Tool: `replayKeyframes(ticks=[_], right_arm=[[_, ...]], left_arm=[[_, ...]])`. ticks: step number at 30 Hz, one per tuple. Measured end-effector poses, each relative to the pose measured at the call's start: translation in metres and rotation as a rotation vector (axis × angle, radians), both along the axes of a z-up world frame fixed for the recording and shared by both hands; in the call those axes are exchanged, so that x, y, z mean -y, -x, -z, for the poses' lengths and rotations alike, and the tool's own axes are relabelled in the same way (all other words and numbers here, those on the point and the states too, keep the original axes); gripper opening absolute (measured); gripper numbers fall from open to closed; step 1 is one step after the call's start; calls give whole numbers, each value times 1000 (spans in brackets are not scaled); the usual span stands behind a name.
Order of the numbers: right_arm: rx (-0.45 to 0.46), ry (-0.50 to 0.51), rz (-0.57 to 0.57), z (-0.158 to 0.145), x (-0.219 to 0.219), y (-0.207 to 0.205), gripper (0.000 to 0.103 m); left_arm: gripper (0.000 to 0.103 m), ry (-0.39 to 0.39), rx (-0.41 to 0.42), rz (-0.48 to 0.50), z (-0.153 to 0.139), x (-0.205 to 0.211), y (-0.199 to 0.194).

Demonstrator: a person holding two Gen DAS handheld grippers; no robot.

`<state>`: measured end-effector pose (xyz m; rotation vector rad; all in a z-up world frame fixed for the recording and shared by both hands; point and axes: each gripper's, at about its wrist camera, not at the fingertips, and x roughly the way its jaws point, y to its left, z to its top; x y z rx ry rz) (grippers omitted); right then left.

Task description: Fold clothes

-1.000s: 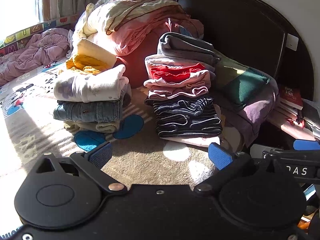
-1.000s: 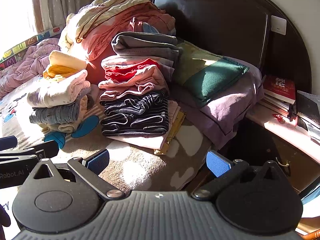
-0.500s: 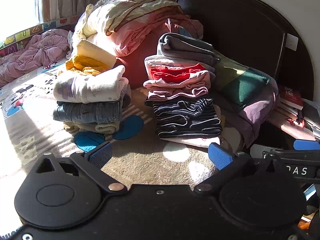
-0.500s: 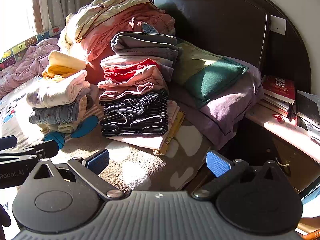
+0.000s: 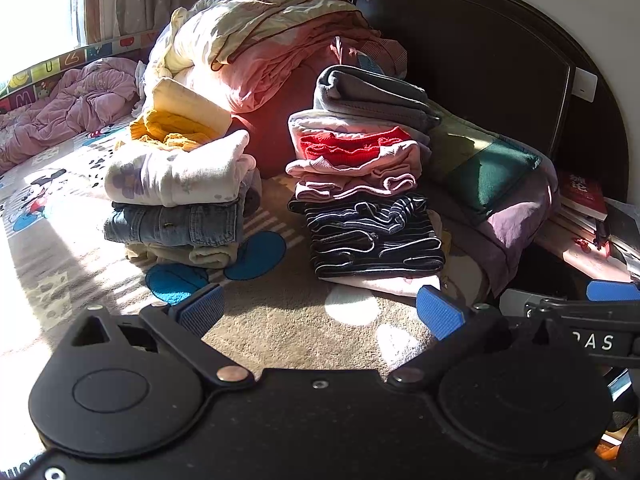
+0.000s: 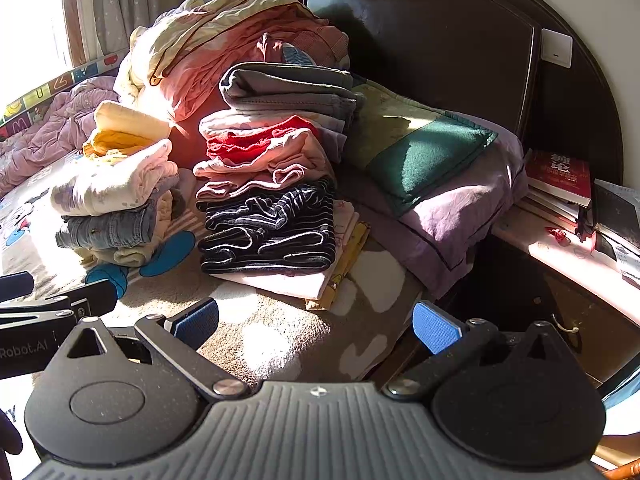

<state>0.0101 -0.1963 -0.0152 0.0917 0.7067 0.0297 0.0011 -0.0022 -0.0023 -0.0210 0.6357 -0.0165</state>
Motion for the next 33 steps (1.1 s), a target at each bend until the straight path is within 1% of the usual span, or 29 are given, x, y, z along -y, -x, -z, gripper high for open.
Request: replayKeyframes(ticks=[11,17,21,23,25,30,32,33], right_arm=[[-3,-2,-2,5,2,-7,102],[-4,-4,-13,11,3,-19,102],[0,-19,-14,18,8,-30,102],[2,-10,-8,24,10,-37,102],[5,3,-1,31,13,-44,102],[2,-17,6,48,18,-64,102],[6,-28,-3,53,18,-71,102],[9,-50,-8,56,18,-75,102]], left_arm=[[103,-4,1,-10,5,0,-6],[103,1,-10,12,10,1,-18],[103,13,-12,13,16,-1,-33],[103,15,-14,17,20,-2,-43],[103,23,-5,19,26,-4,-53],[103,38,15,14,43,-9,-82],[103,41,-22,30,52,-9,-95],[103,42,-44,39,57,-10,-102]])
